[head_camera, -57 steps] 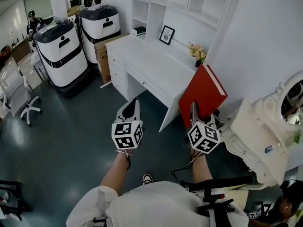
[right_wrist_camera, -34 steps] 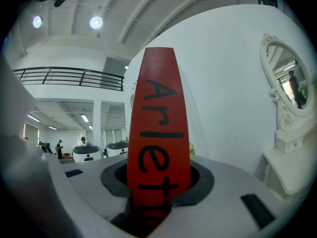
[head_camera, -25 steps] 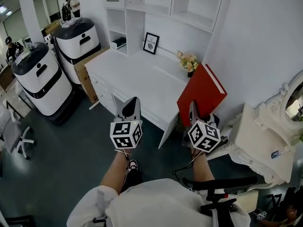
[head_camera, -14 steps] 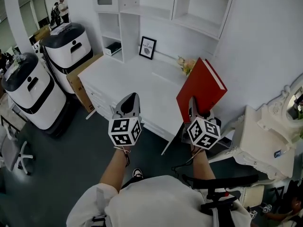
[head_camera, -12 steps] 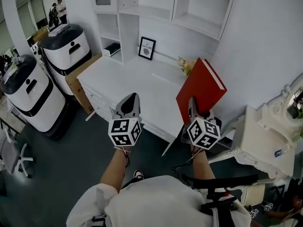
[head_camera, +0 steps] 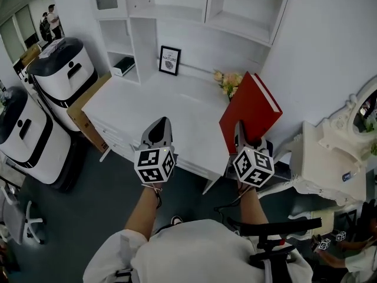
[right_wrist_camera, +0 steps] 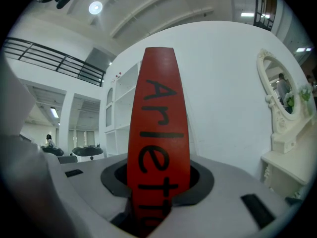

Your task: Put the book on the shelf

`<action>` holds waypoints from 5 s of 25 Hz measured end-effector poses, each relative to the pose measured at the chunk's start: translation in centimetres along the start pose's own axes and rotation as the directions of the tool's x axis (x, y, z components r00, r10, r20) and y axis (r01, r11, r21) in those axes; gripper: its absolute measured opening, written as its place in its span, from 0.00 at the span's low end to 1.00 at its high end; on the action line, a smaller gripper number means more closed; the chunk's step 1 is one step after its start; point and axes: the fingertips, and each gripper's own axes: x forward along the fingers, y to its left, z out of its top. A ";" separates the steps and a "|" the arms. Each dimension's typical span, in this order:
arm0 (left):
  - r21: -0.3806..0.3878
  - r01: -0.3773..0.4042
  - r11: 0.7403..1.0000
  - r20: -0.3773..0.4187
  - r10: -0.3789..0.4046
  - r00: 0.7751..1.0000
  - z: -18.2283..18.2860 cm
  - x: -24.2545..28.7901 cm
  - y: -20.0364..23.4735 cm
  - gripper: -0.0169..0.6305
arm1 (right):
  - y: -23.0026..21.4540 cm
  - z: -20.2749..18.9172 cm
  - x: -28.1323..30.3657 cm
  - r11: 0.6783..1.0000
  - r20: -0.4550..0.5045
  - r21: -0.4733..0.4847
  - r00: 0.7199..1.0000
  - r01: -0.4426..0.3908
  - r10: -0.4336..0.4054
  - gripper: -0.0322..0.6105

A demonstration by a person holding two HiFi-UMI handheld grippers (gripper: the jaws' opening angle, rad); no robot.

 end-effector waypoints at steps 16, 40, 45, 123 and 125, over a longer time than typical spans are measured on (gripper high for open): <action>0.011 0.104 0.994 -0.057 -0.103 0.993 -1.6 8.4 -2.8 0.04 | -5.8 0.2 2.2 0.990 -0.013 -0.011 0.990 0.143 -0.143 0.32; 0.056 0.078 0.995 -0.029 -0.076 0.997 2.9 11.6 -3.1 0.04 | -4.4 7.1 6.9 0.982 -0.001 -0.112 0.989 0.149 -0.150 0.32; 0.093 0.091 0.992 -0.030 -0.088 0.996 4.9 12.9 -4.4 0.04 | -3.5 9.4 7.4 0.981 0.033 -0.129 0.989 0.145 -0.141 0.32; 0.270 -0.018 0.963 0.360 -0.083 0.929 37.3 21.7 -5.8 0.04 | 7.0 41.6 16.0 0.939 0.410 -0.311 0.912 0.147 -0.007 0.32; 0.267 -0.025 0.963 0.372 -0.079 0.925 37.9 21.7 -5.5 0.04 | 7.4 42.3 15.8 0.943 0.418 -0.304 0.908 0.134 0.006 0.32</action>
